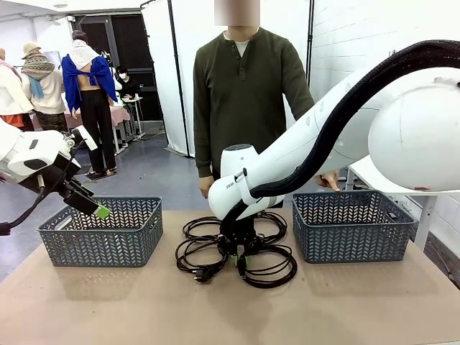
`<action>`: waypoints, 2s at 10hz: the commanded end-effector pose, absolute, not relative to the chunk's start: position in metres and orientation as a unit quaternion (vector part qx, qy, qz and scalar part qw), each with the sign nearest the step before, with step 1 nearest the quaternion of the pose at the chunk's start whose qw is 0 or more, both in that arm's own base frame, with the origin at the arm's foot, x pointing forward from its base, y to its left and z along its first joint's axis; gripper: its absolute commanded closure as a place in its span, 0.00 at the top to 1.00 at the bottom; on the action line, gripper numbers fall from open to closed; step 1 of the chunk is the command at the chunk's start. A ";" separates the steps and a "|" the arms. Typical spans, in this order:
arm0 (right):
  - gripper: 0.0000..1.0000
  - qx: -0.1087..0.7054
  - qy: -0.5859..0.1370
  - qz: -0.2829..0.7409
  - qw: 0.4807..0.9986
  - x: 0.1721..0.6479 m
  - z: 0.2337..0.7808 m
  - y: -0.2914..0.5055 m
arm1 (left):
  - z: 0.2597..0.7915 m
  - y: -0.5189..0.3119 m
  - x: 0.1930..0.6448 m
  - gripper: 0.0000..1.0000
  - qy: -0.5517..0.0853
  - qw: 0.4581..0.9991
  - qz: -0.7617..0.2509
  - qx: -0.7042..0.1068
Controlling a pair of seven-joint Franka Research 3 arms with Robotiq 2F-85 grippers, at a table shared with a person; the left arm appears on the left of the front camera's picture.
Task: Organize the cables according to human instructions.
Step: Pick up a bundle of cables and place it in the basket indicated by the human.
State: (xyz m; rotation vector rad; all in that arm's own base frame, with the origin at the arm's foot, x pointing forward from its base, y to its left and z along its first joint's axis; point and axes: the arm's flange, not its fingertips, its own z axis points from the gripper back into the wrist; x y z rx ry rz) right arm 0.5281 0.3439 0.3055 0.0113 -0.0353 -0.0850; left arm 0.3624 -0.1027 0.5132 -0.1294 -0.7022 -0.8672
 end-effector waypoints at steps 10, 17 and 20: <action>0.00 0.045 -0.004 0.083 0.995 0.483 0.417 0.367 | 0.513 -0.102 0.363 1.00 -0.333 0.847 -0.409 -0.062; 0.00 -0.028 0.020 0.384 0.923 0.448 0.469 0.358 | 0.513 -0.102 0.363 1.00 -0.333 0.847 -0.409 -0.062; 0.00 0.011 0.042 0.446 0.894 0.450 0.475 0.344 | 0.513 -0.102 0.363 1.00 -0.333 0.847 -0.409 -0.062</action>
